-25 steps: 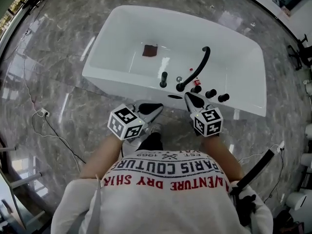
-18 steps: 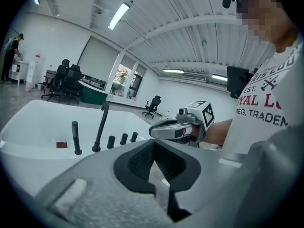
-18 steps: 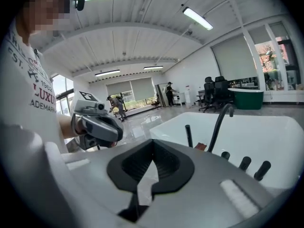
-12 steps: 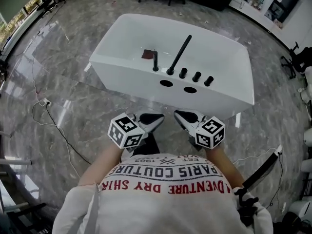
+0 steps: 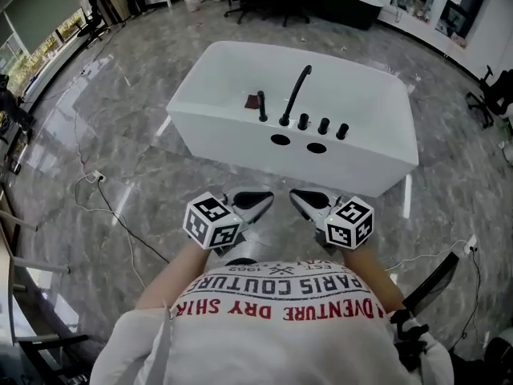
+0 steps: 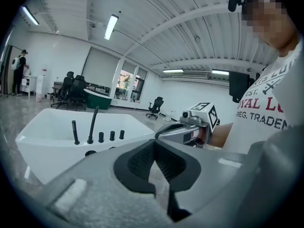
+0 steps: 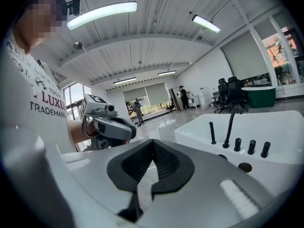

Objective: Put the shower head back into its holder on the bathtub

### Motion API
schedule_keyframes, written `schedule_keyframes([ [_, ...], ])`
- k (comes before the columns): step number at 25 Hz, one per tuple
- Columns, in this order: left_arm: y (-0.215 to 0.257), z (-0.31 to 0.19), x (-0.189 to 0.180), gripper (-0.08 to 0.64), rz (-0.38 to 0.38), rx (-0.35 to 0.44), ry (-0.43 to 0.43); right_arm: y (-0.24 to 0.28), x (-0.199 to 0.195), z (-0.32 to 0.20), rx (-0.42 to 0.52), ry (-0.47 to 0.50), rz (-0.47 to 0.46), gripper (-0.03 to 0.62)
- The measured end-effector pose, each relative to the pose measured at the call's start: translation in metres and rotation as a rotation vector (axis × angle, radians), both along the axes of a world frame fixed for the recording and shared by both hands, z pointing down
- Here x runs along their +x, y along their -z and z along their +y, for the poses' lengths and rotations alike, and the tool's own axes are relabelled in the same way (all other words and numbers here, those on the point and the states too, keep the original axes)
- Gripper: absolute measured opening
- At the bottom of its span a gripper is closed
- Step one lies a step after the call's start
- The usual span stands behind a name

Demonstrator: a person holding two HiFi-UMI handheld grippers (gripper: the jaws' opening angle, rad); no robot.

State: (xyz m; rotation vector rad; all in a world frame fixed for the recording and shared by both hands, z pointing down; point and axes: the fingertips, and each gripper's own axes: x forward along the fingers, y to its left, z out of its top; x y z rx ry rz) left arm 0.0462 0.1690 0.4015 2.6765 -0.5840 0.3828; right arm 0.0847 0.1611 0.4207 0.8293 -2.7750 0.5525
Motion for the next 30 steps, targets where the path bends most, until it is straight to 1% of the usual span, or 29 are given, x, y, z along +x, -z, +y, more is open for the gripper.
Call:
schedule_keyframes([
  [6, -0.003, 0.032, 0.002, 0.0, 0.019, -0.033, -0.047, 0.0, 0.003, 0.044, -0.035, -0.068, 0.015, 0.003],
  [9, 0.003, 0.054, -0.002, 0.0, 0.025, -0.048, -0.064, 0.0, -0.002, 0.073, -0.062, -0.104, 0.008, 0.003],
  [13, 0.006, 0.092, -0.021, 0.0, 0.036, -0.046, -0.085, 0.004, -0.016, 0.113, -0.052, -0.137, 0.015, 0.003],
  [17, 0.0, 0.123, -0.041, 0.0, 0.045, -0.057, -0.079, 0.005, -0.034, 0.146, -0.053, -0.199, -0.035, 0.003],
  [22, 0.003, 0.147, -0.053, 0.0, 0.03, -0.011, -0.111, 0.008, -0.05, 0.176, -0.028, -0.208, -0.024, 0.003],
  [26, 0.012, 0.162, -0.051, 0.0, 0.027, 0.028, -0.138, 0.017, -0.051, 0.189, 0.007, -0.201, -0.013, 0.003],
  [28, 0.015, 0.17, -0.051, 0.0, 0.031, 0.036, -0.145, 0.019, -0.05, 0.195, 0.01, -0.204, -0.015, 0.003],
  [30, 0.014, 0.177, -0.053, 0.0, 0.04, 0.026, -0.143, 0.019, -0.051, 0.201, 0.006, -0.208, -0.021, 0.003],
])
